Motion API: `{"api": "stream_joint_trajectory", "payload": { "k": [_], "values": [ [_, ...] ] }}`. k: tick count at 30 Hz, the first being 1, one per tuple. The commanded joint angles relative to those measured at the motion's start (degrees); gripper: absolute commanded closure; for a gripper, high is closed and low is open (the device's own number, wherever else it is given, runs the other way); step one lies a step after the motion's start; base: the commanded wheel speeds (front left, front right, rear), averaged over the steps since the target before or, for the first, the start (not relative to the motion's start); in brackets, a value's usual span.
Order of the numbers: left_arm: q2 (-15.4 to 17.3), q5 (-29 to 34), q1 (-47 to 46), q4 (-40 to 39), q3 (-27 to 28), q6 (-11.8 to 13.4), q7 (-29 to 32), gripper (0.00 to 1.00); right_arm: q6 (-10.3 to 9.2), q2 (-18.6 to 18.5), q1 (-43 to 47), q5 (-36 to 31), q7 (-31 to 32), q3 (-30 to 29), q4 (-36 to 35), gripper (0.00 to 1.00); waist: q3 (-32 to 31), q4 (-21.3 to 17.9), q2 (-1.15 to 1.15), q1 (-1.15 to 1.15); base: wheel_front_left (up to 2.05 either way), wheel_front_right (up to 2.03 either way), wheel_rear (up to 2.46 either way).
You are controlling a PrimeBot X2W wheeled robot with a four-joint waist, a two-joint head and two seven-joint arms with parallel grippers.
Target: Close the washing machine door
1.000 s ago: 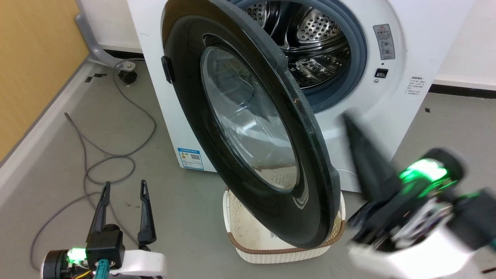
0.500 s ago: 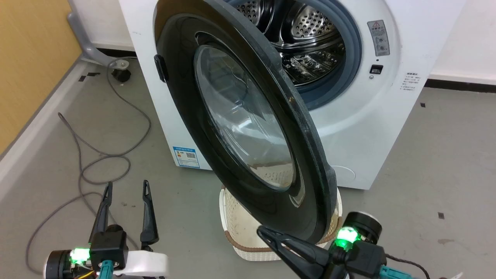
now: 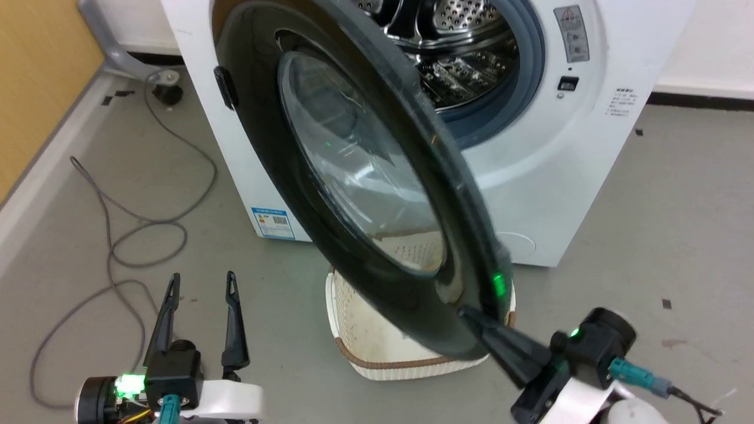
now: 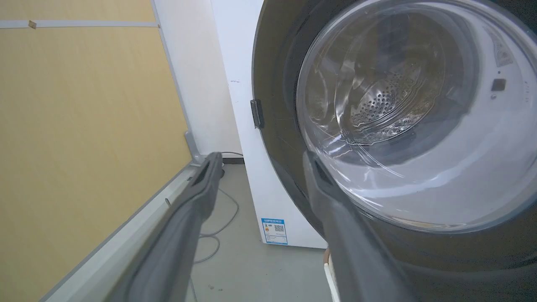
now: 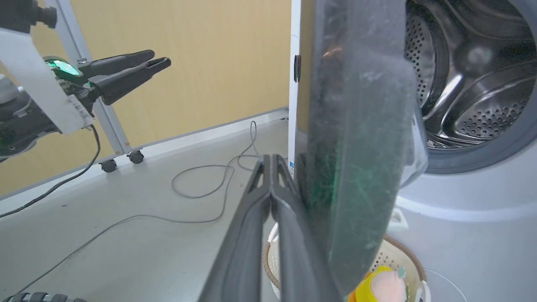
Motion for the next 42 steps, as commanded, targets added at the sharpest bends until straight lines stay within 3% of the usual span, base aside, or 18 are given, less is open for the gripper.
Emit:
{"api": "stream_joint_trajectory", "payload": {
  "k": [1,10,18,31,42],
  "values": [
    [-0.2,0.6,-0.6,-0.3,0.0,-0.2,-0.2,0.0,-0.12,0.2,-0.3,-0.3,-0.2,-1.0,0.6,1.0,0.5,-0.1,0.0,0.0,0.0,0.0,0.0],
    [-1.0,1.1,-2.9,-1.0,-0.6,-0.1,-0.2,0.0,-0.12,1.5,-3.2,-1.2,-0.2,-10.3,5.7,1.0,4.7,-1.3,0.0,0.0,0.0,0.0,0.0],
    [-2.1,1.1,-6.3,-1.3,-1.1,-0.1,-0.2,0.0,-0.12,1.5,-11.9,-2.5,-0.2,-16.4,13.1,1.0,10.1,-2.5,0.0,0.0,0.0,0.0,0.0],
    [-3.3,1.2,-12.1,-2.0,-2.6,-0.3,-0.2,0.0,-0.12,1.9,-28.4,-5.8,-0.2,-22.6,24.4,1.0,18.5,-0.5,0.0,0.0,0.0,0.0,0.0],
    [-3.7,1.3,-14.3,-1.3,-3.2,-0.7,-0.2,0.0,-0.12,2.6,-38.6,-8.6,-0.2,-27.3,33.8,1.0,21.0,2.0,0.0,0.0,0.0,0.0,0.0]
  ]
}}
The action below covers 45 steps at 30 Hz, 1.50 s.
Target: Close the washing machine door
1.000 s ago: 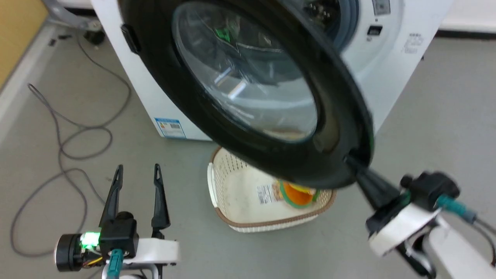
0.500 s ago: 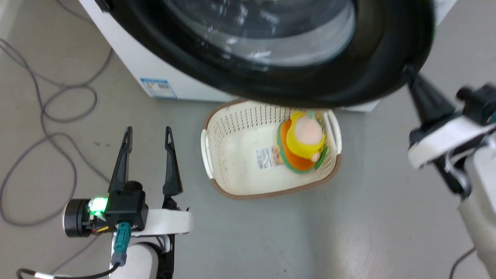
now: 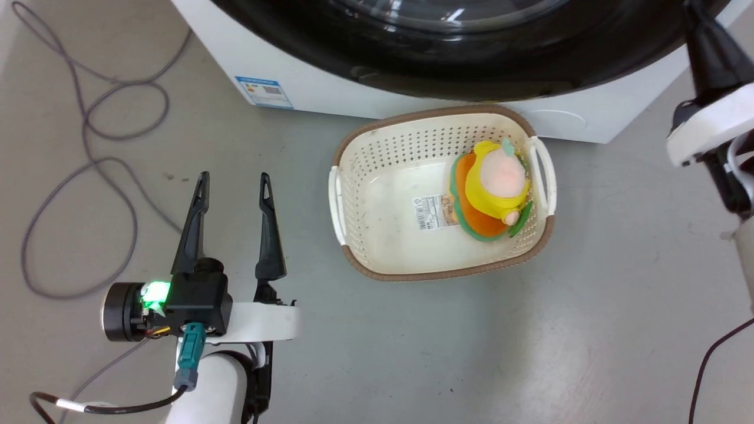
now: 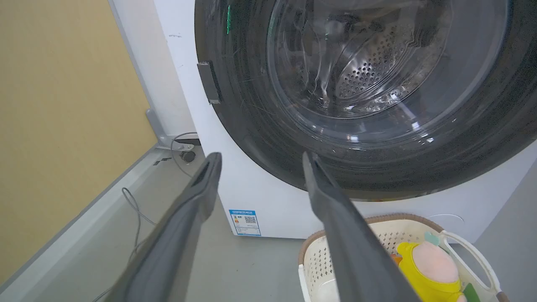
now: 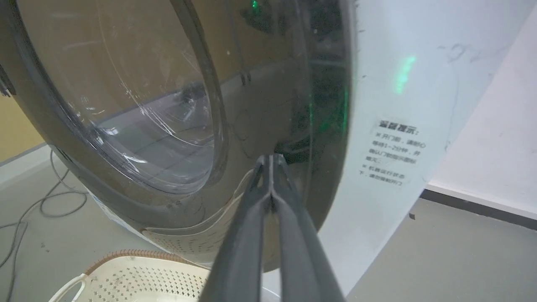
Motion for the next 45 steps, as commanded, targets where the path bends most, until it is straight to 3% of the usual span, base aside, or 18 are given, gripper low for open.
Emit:
{"api": "stream_joint_trajectory", "payload": {
  "k": [1,13,27,33,41,42,43,44,45],
  "values": [
    [-0.1,0.3,-0.8,0.0,0.0,0.0,-0.2,0.0,-0.06,0.3,-1.2,-0.7,-0.2,-0.7,0.9,1.0,0.1,0.3,0.0,-0.01,0.0,0.0,0.0],
    [-0.1,0.3,0.2,0.4,0.5,0.5,-0.2,0.0,-0.06,2.6,0.5,-5.9,-0.2,-6.5,1.3,1.0,-1.9,-0.1,0.0,-0.01,0.0,0.0,0.0],
    [1.1,0.2,5.4,1.6,1.6,0.6,-0.2,0.0,-0.06,8.5,17.0,-8.8,-0.2,-17.4,-25.2,1.0,-12.4,-4.2,0.0,-0.01,0.0,0.0,0.0],
    [1.5,0.1,8.5,2.3,2.0,0.7,-0.2,0.0,-0.06,12.4,26.8,-10.6,-0.2,-16.6,-32.1,1.0,-16.8,-5.9,0.0,-0.01,0.0,0.0,0.0],
    [2.0,0.2,12.8,3.0,2.2,0.7,-0.2,0.0,-0.06,15.6,37.4,-9.2,-0.2,-11.8,-31.0,1.0,-20.8,-8.1,0.0,-0.01,0.0,0.0,0.0],
    [2.0,0.2,13.1,3.1,2.2,0.8,-0.2,0.0,-0.06,15.9,38.4,-8.7,-0.2,-11.5,-30.7,0.93,-21.2,-8.4,0.0,-0.01,0.0,0.0,0.0],
    [2.0,0.2,13.4,3.2,2.2,0.8,-0.2,0.0,-0.06,16.2,39.5,-8.4,-0.2,-11.0,-30.5,0.71,-21.5,-8.6,0.0,-0.01,0.0,0.0,0.0],
    [2.0,0.2,13.7,3.3,2.2,0.9,-0.2,0.0,-0.06,16.4,40.5,-8.1,-0.2,-10.7,-30.3,0.05,-21.8,-8.8,0.0,-0.01,0.0,0.0,0.0],
    [1.9,0.2,13.9,3.3,2.2,0.9,-0.2,0.0,-0.06,16.7,41.6,-7.9,-0.2,-10.5,-30.3,0.0,-22.1,-9.0,0.0,-0.01,0.0,0.0,0.0]
  ]
}}
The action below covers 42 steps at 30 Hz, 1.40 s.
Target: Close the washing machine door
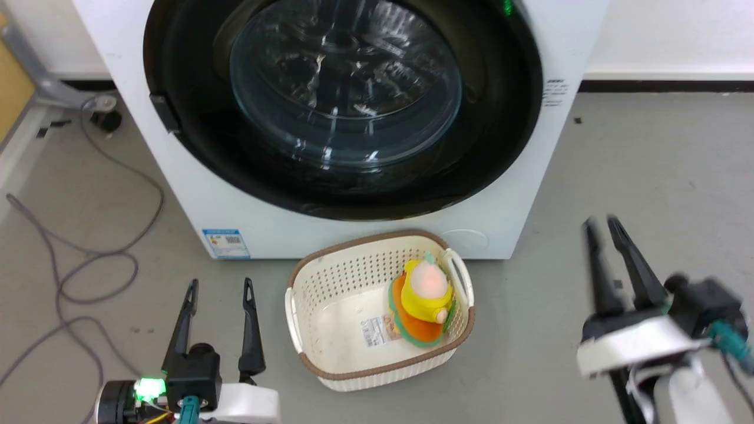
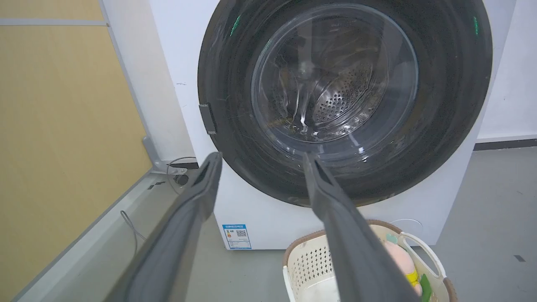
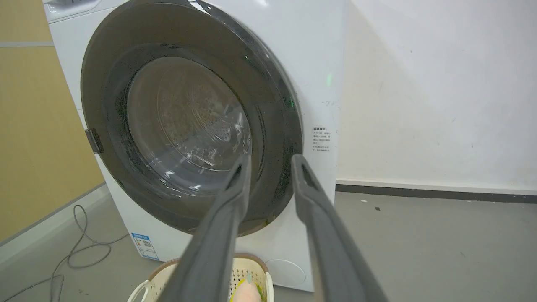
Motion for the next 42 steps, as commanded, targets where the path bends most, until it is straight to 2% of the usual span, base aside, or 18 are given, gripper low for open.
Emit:
{"api": "stream_joint_trajectory", "payload": {
  "k": [1,7,14,15,42],
  "values": [
    [0.1,-0.1,1.1,0.2,0.0,0.1,-0.2,0.0,-0.05,0.6,2.4,0.4,-0.2,0.3,0.1,0.0,-0.8,-0.7,0.0,0.0,0.0,0.0,0.0],
    [0.4,-0.3,2.1,0.8,0.4,-0.1,-0.2,0.0,-0.05,1.2,7.9,1.9,-0.2,2.5,-1.1,0.0,-1.8,-1.6,0.0,0.0,0.0,0.0,0.0],
    [0.1,-0.8,2.9,1.1,0.8,-0.2,-0.2,0.0,-0.05,1.2,10.2,4.1,-0.2,4.0,-2.4,0.0,-2.4,-2.0,0.0,0.0,0.0,0.0,0.0],
    [0.0,-0.6,2.3,1.0,0.7,-0.1,0.0,1.0,0.0,1.0,9.5,3.9,0.0,4.0,-2.0,1.0,-2.4,-2.1,0.0,0.0,0.0,0.0,0.0],
    [-0.7,-0.4,2.0,0.5,2.1,-2.7,3.0,1.0,-0.01,1.0,10.0,1.7,2.9,3.2,-3.5,1.0,-2.7,-1.4,0.0,0.0,0.0,0.0,0.0]
  ]
}}
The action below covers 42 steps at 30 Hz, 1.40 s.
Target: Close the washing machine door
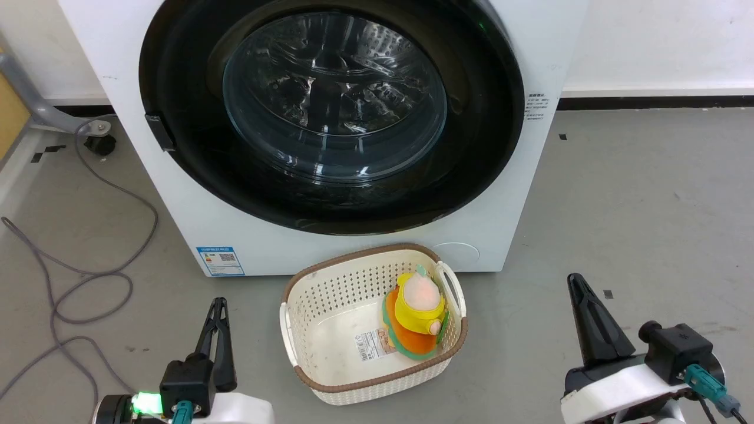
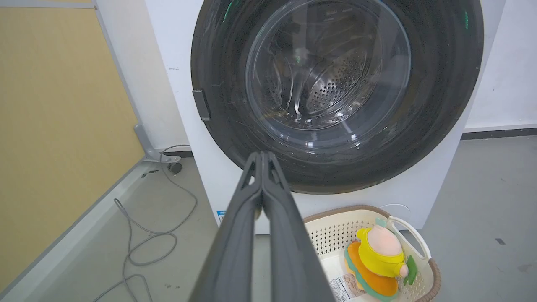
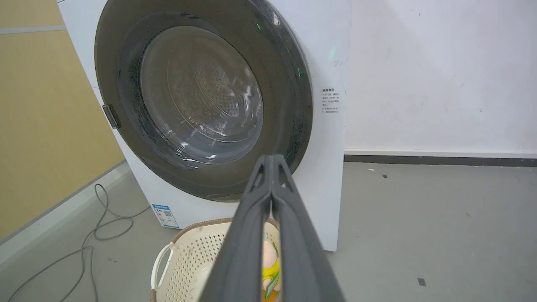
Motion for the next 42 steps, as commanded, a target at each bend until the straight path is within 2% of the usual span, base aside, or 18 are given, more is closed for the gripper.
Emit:
{"api": "stream_joint_trajectory", "payload": {
  "k": [1,42],
  "values": [
    [-0.3,0.1,-0.4,-0.3,0.4,-0.4,0.4,1.0,-0.01,0.1,0.5,-0.3,0.4,-0.2,-0.6,1.0,0.0,0.0,0.0,0.0,0.0,0.0,0.0],
    [-1.4,0.6,-1.1,-1.2,2.7,-4.7,5.1,1.0,-0.03,0.2,1.4,-3.9,5.1,-1.4,-3.1,1.0,-0.6,1.1,0.0,0.0,0.0,0.0,0.0]
  ]
}}
